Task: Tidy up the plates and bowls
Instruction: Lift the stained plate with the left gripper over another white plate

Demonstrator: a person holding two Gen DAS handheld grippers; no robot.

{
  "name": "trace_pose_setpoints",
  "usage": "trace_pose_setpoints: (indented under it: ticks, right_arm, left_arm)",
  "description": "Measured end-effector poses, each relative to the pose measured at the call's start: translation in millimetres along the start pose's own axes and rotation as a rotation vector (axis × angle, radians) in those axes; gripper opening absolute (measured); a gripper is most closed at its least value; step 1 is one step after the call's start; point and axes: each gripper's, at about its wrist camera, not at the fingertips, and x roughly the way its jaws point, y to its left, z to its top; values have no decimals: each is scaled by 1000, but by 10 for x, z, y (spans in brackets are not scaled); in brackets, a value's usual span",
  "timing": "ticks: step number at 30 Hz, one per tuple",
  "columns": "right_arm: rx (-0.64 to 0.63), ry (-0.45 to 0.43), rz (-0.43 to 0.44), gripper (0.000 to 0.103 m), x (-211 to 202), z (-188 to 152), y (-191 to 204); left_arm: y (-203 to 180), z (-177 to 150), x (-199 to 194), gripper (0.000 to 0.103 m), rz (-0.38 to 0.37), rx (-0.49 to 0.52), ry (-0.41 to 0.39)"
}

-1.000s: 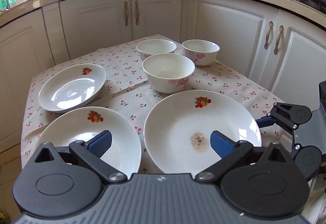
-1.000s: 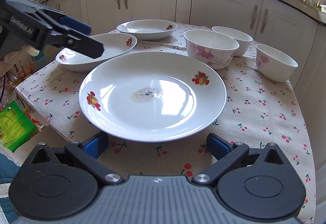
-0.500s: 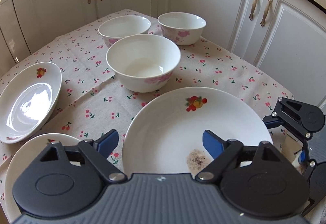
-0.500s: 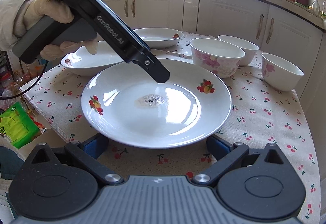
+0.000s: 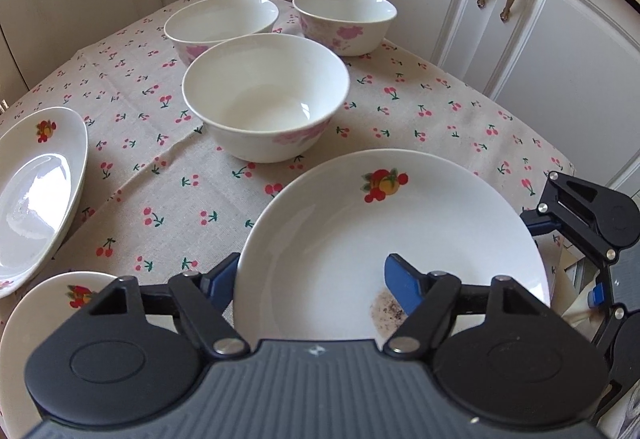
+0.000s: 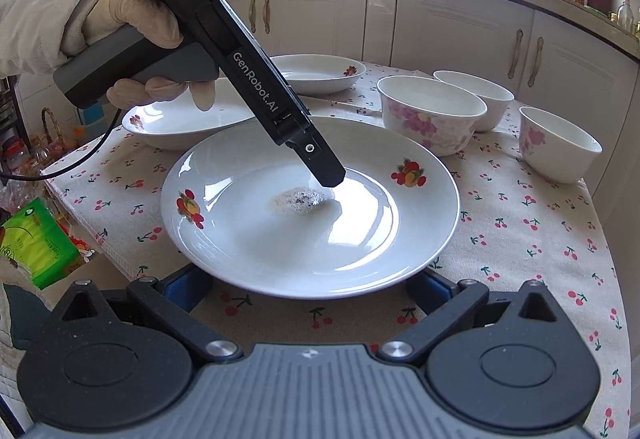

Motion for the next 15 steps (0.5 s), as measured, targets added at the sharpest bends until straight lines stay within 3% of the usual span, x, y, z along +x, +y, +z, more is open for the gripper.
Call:
trace_pose_setpoints:
  ticks: [15]
  right_arm:
    - [-1, 23, 3, 103, 15, 41, -12]
  left_arm:
    - [20, -11, -18, 75, -22, 5, -2]
